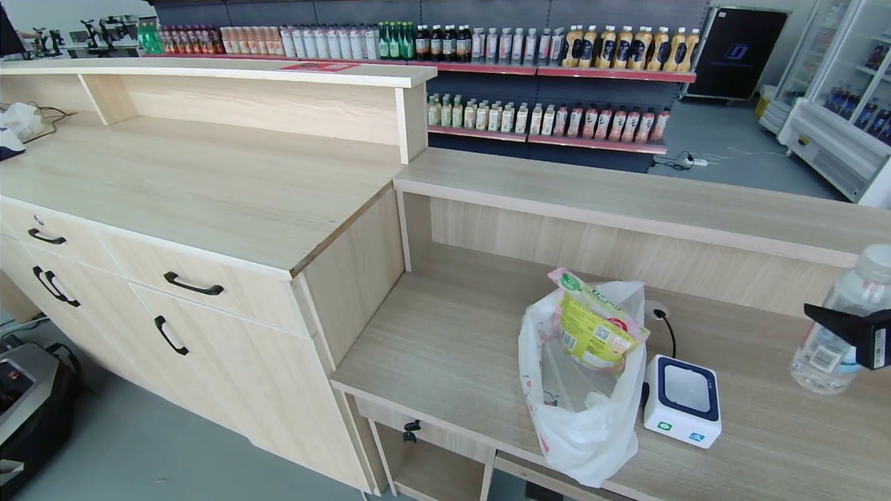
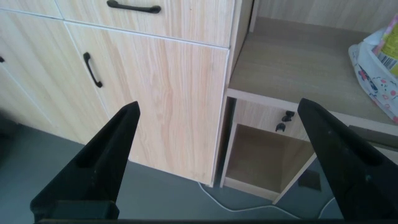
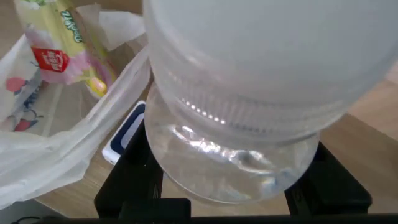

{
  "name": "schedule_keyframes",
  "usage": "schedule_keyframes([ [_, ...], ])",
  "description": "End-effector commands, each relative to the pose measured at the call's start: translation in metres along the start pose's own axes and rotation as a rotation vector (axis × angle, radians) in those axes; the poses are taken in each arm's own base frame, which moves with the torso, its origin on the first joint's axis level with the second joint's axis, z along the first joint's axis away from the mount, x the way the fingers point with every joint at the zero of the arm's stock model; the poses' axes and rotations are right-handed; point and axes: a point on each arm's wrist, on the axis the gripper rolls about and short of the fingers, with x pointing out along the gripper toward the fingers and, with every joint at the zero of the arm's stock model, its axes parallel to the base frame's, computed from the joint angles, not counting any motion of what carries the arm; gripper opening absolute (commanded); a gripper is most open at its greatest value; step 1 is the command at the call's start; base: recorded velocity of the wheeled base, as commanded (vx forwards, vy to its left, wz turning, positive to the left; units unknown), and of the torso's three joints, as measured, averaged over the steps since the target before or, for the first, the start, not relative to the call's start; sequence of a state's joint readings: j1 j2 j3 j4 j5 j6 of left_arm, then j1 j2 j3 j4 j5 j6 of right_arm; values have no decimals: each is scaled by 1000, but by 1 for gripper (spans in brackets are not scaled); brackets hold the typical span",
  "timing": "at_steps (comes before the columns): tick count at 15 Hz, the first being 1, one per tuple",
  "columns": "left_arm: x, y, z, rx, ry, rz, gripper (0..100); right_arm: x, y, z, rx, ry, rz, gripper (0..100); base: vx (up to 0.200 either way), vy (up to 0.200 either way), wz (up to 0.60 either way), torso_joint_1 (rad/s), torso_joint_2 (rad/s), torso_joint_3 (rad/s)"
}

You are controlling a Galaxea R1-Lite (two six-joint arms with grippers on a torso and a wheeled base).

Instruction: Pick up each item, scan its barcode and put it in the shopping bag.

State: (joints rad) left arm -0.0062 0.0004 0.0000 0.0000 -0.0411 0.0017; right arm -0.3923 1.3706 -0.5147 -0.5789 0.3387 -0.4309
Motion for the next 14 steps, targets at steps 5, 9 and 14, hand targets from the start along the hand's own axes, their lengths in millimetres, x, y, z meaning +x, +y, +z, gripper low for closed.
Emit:
schedule_keyframes([
  [5,0,0,0,0,1,0,100,-34,36,33,41,-143,60,0,0,0,360,1,2,1],
  [9,0,0,0,0,1,0,100,-16,63,31,42,-82,159,0,0,0,450,3,5,3],
  [14,0,0,0,0,1,0,100,49,71,-15,38,158,217,0,0,0,0,0,0,0],
])
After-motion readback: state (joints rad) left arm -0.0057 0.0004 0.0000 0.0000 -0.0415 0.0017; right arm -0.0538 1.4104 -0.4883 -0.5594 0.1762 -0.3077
